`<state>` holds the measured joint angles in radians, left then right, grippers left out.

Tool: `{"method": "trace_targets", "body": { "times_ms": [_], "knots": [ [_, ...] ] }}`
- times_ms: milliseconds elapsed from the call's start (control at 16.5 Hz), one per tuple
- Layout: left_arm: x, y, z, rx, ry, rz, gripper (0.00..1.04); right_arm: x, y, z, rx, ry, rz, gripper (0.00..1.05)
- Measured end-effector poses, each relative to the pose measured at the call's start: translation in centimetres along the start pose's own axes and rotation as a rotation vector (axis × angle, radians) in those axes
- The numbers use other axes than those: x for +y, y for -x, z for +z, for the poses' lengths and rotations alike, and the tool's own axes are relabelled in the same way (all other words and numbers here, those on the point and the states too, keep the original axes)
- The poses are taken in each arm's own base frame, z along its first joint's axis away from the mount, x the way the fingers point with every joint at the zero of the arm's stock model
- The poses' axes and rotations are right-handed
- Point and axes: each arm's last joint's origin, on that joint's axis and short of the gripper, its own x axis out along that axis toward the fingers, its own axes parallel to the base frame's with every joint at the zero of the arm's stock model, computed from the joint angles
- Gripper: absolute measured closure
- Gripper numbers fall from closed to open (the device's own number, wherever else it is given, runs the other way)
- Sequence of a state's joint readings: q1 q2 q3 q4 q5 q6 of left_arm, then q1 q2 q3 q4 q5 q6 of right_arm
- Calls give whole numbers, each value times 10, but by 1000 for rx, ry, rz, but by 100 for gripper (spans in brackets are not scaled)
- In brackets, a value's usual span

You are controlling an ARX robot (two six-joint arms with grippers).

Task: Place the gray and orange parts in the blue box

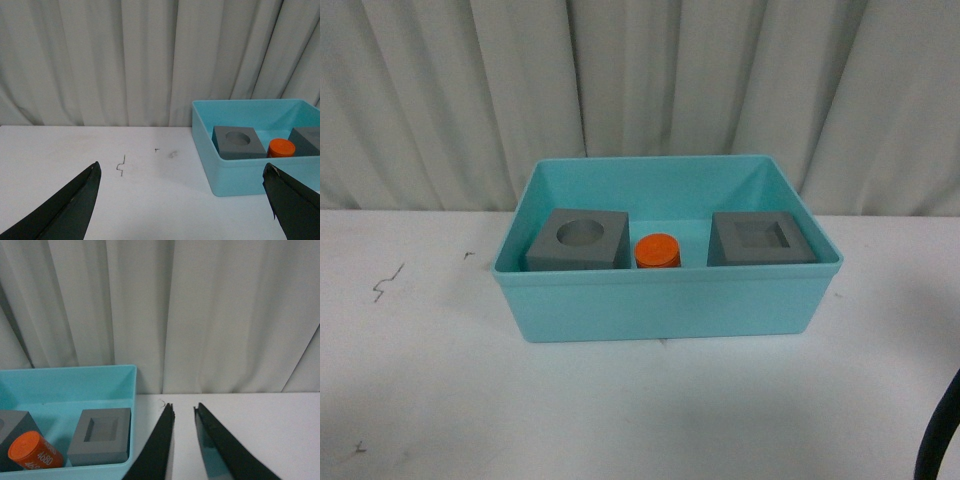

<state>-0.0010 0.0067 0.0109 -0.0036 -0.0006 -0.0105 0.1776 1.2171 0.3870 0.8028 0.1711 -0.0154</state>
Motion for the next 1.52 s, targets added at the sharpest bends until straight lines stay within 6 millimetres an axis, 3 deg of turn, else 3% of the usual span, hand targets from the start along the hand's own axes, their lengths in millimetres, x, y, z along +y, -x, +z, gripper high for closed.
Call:
{"method": "trace_targets", "body": {
  "times_ms": [121,304,607,911,1518],
  "knots": [
    [0,0,0,0,0,0,7,-9,17,-1,-40,-8,-10,103],
    [0,0,0,0,0,0,7,-19,41,-20,-7,-7,-11,103],
    [0,0,0,0,0,0,7,-37,72,-32,-15,-10,-24,103],
    [0,0,0,0,0,0,7,-35,92,-48,0,-10,-9,103],
    [0,0,0,0,0,0,7,-35,111,-41,-39,-10,-10,103]
  ]
}}
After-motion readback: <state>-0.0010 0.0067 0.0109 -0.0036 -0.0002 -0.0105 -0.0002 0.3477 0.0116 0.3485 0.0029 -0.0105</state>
